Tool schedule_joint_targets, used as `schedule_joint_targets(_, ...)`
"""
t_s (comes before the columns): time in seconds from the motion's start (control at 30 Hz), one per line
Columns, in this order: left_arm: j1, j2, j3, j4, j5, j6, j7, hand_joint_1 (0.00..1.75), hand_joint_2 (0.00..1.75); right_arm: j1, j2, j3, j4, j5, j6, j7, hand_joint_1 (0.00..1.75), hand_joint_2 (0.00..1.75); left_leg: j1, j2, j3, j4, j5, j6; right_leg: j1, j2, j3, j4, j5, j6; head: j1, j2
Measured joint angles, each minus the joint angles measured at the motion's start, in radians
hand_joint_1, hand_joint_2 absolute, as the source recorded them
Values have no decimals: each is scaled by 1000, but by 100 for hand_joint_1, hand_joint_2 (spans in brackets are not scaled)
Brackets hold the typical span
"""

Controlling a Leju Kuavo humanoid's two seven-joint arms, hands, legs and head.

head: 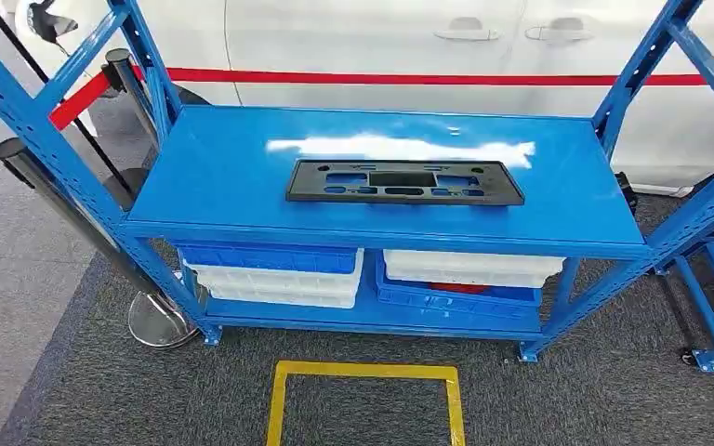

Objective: Take the parts from the cabinet and place them on the table.

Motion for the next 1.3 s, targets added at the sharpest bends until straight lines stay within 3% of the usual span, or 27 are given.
schedule_joint_targets(0.07,-1,0,0,0,-2,0,-10,0,175,-45,19,27,-20,27,-23,-59,0,175,0,0,1,0,1,0,0,0,1,0,1,0,0,0)
schedule_joint_targets(0.27,-1,0,0,0,-2,0,-11,0,175,-50,21,31,-23,29,-25,-65,0,175,0,0,1,0,1,0,0,0,1,0,1,0,0,0)
schedule_joint_targets(0.4,-2,0,0,0,-5,1,-25,0,175,-115,62,100,-95,63,-66,-127,0,175,0,1,1,0,2,0,0,0,1,0,1,0,0,0)
schedule_joint_targets(0.43,-2,-2,0,0,-11,1,-29,0,175,-143,90,202,-196,67,-106,-102,0,175,-1,0,2,0,3,-1,0,0,1,0,1,0,0,0)
schedule_joint_targets(0.47,-1,-5,3,0,-22,1,-29,0,175,-146,96,466,-412,43,-174,0,0,175,-1,0,1,0,3,-1,1,1,1,1,1,0,0,0)
schedule_joint_targets(0.63,-1,-6,4,0,-43,0,-35,0,175,-139,80,659,-554,141,-280,95,0,175,-1,0,0,0,3,-1,1,0,1,0,1,0,0,0)
schedule_joint_targets(0.8,-1,-6,4,0,-63,0,-44,0,175,-144,61,766,-653,199,-284,162,0,175,-1,0,0,0,3,-1,0,0,1,0,1,0,0,0)
schedule_joint_targets(1.07,-1,-6,4,0,-69,0,-51,0,175,-153,43,825,-710,221,-286,181,0,175,-1,0,0,0,3,-1,0,0,1,0,1,0,0,0)
schedule_joint_targets(1.3,-3,-6,-1,0,-92,-9,-68,0,175,-224,21,851,-781,504,-298,338,0,175,-1,0,0,1,3,-1,0,0,1,0,1,0,0,0)
